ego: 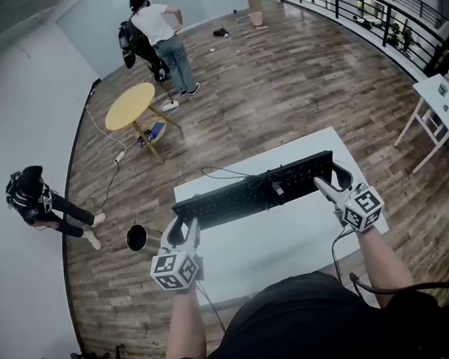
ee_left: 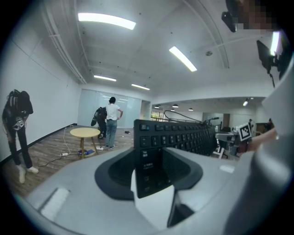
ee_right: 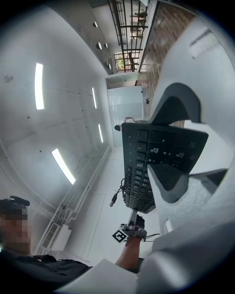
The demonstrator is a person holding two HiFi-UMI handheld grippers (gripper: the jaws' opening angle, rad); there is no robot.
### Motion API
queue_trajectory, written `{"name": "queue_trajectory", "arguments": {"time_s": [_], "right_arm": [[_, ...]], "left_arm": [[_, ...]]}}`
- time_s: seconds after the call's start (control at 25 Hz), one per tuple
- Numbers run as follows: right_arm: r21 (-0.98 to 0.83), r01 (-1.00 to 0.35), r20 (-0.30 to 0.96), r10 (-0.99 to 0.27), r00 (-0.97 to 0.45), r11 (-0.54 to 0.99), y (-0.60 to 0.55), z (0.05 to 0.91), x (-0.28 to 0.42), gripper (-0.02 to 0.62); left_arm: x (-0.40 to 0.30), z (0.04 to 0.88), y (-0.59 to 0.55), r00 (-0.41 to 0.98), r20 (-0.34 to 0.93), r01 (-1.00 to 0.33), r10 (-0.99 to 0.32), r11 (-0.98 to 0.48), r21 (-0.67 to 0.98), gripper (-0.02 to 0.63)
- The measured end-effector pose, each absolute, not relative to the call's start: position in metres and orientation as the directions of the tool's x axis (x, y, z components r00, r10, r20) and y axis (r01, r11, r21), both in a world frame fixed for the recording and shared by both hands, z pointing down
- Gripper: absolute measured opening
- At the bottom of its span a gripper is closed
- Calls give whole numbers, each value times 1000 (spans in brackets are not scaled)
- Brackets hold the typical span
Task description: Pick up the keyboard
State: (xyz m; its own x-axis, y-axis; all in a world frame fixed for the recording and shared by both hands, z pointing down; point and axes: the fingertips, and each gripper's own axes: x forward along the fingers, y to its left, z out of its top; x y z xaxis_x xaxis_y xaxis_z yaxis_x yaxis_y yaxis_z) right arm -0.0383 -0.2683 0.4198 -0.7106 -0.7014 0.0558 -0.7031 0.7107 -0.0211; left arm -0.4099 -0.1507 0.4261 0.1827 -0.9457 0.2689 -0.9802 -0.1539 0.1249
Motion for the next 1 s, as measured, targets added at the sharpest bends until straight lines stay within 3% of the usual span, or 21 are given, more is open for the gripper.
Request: {"name": "queue_trajectory", "arguments": {"time_s": [1.0], "right_arm": [[-4, -703, 12, -703, -711, 711, -262, 413, -46, 262]], "left_arm": [[-419, 419, -144, 171, 242, -983, -955, -148, 112, 186]]}}
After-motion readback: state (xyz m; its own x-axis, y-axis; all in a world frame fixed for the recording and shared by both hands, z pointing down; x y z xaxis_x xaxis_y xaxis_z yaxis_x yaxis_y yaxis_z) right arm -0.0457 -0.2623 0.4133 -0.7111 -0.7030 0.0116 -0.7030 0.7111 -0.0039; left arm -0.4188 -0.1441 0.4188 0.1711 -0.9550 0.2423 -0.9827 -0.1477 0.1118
